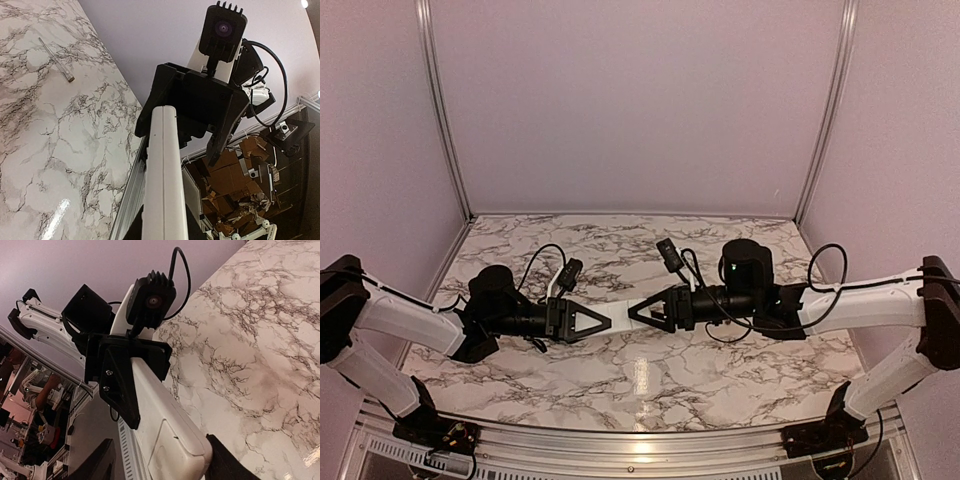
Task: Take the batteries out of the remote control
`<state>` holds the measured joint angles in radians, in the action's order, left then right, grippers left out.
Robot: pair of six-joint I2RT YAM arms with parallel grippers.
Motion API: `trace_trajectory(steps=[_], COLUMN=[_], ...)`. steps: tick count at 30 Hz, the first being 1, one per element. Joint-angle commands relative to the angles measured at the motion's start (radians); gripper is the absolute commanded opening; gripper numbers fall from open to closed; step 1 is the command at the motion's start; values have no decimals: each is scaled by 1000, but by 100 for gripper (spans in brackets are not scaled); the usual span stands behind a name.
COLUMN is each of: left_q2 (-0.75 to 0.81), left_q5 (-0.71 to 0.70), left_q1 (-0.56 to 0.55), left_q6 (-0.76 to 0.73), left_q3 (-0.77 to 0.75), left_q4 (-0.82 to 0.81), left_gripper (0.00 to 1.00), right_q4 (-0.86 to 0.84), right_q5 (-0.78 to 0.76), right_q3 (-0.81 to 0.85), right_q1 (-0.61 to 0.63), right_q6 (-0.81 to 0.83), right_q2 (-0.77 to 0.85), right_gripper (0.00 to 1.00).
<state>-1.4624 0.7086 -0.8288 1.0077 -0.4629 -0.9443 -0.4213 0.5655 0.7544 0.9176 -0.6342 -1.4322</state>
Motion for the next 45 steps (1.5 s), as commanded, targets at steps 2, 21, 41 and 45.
trace_trajectory(steps=[2,21,41,45], left_q2=[-6,8,11,14], left_q5=[-51,-84,-30,-28], left_q1=[-1,-1,-1,-1], left_q6=[2,-28,23,20], left_q3=[-29,-32,-17,-19], left_q4=[-24,29,-55,-54], left_gripper=[0,0,0,0], right_q4=[31,187,195,195], right_q5=[32,-177,-122,-84], right_q3=[50,116,63,39], right_q1=[45,92,92,92], right_q6=[37,78,121,139], right_q2=[25,-17,72,117], right_gripper=[71,46,5,8])
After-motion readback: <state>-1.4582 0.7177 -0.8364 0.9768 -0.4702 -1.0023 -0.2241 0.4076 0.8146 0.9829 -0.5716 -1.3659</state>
